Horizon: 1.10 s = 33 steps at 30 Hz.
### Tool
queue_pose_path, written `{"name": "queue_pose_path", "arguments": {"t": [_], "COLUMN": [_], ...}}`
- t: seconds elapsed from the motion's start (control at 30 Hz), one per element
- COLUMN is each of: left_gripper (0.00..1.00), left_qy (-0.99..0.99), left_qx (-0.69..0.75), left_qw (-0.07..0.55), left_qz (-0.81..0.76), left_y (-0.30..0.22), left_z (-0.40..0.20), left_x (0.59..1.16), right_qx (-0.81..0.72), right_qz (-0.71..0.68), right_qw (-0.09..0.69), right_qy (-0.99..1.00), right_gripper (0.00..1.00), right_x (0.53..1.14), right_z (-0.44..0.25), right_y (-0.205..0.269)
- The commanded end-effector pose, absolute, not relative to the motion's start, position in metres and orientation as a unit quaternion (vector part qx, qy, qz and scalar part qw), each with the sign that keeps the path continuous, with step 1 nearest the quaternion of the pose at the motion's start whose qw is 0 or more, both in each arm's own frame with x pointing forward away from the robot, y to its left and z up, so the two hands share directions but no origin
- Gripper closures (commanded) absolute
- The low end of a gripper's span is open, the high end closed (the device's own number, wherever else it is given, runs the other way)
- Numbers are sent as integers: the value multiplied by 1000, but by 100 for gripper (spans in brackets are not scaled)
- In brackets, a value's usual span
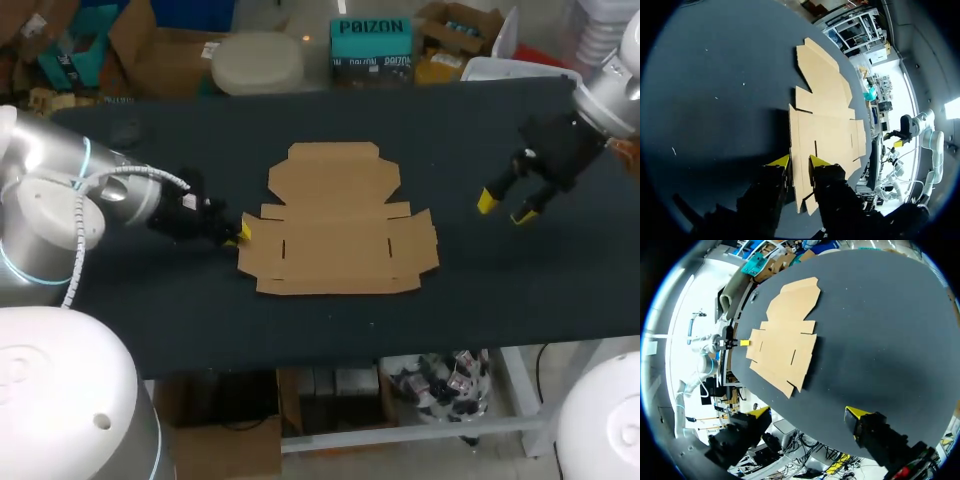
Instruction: Assemble the packaging by folding the flat box into shape, placing the metal phone stand inside, and closing the box properly
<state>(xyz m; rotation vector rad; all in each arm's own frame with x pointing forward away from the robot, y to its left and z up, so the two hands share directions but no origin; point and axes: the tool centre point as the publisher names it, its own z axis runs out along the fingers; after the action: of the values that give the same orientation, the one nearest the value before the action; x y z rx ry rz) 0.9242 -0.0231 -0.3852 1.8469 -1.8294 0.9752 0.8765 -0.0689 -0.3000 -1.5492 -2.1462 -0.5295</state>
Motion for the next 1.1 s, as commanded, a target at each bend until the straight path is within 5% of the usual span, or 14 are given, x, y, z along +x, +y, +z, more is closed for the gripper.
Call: {"name": "queue_pose_path", "arguments": {"t": [0.03,0.53,0.7,0.97,1.03,1.1], "left_gripper": [0,0,22,38,47,66], "left_qy": [-669,-769,-775,-783,-781,-779], "left_qx": [647,545,530,516,517,518], "left_qw": [188,268,284,294,296,297], "left_qz": [313,202,192,185,188,190], "left_y": [-18,-2,-5,-12,-11,-10], "left_z": [-374,-369,-378,-390,-392,-393], "left_x": [928,959,968,962,960,958], "right_qx": [-560,-560,-560,-560,-560,-560], "right_qz": [-190,-190,-190,-190,-190,-190], "right_qw": [221,221,221,221,221,221], "right_qy": [-776,-776,-776,-776,-776,-776], "right_gripper": [0,0,0,0,0,0], "right_x": [877,877,877,877,877,877], "right_z": [-299,-299,-299,-299,-299,-299], "right_y": [-69,-69,-69,-69,-69,-69]}}
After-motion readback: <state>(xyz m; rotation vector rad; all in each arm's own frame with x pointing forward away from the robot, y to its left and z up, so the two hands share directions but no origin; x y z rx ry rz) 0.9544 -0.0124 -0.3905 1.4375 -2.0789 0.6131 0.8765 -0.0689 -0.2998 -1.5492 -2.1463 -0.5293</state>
